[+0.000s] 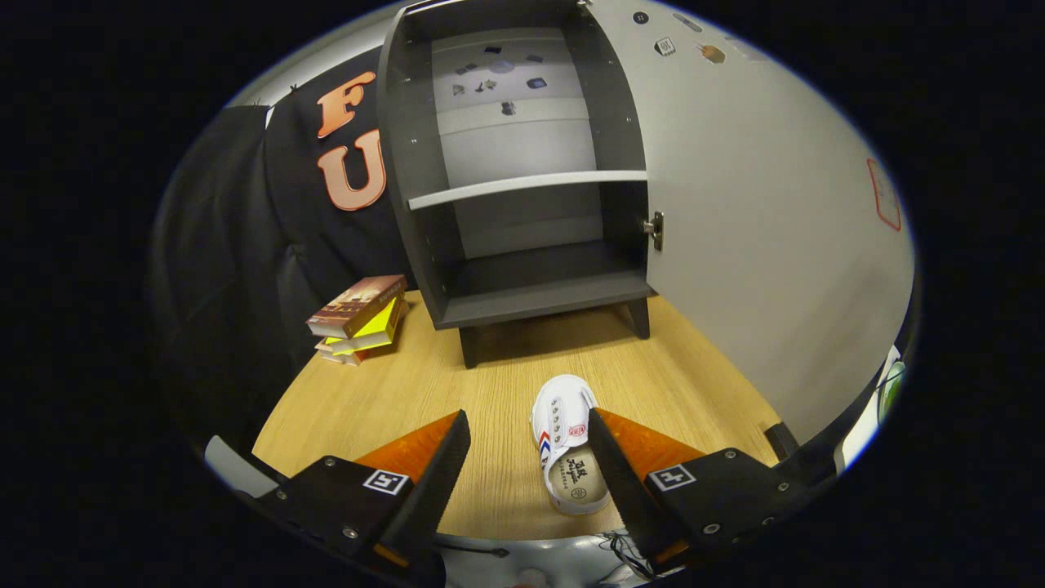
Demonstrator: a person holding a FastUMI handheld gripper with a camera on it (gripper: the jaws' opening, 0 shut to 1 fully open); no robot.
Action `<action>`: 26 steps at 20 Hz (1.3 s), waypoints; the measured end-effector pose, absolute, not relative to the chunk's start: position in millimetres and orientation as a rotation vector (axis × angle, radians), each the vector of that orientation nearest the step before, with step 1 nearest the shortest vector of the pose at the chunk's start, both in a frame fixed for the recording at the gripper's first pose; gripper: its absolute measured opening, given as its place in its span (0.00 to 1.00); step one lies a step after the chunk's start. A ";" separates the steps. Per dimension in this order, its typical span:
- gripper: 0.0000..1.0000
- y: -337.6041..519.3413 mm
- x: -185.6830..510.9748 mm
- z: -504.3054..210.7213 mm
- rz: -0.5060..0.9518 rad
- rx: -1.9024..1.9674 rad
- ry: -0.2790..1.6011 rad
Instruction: Open the shoe cabinet door, grab the shoes and put them into the shoe cabinet, then close the shoe cabinet door.
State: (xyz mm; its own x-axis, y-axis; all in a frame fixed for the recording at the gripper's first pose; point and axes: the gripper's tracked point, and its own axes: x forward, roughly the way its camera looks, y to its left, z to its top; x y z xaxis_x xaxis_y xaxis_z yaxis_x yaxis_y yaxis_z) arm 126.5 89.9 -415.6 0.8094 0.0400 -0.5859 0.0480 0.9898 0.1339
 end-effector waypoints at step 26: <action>0.00 86.3 149.5 -518.5 -0.018 0.156 0.850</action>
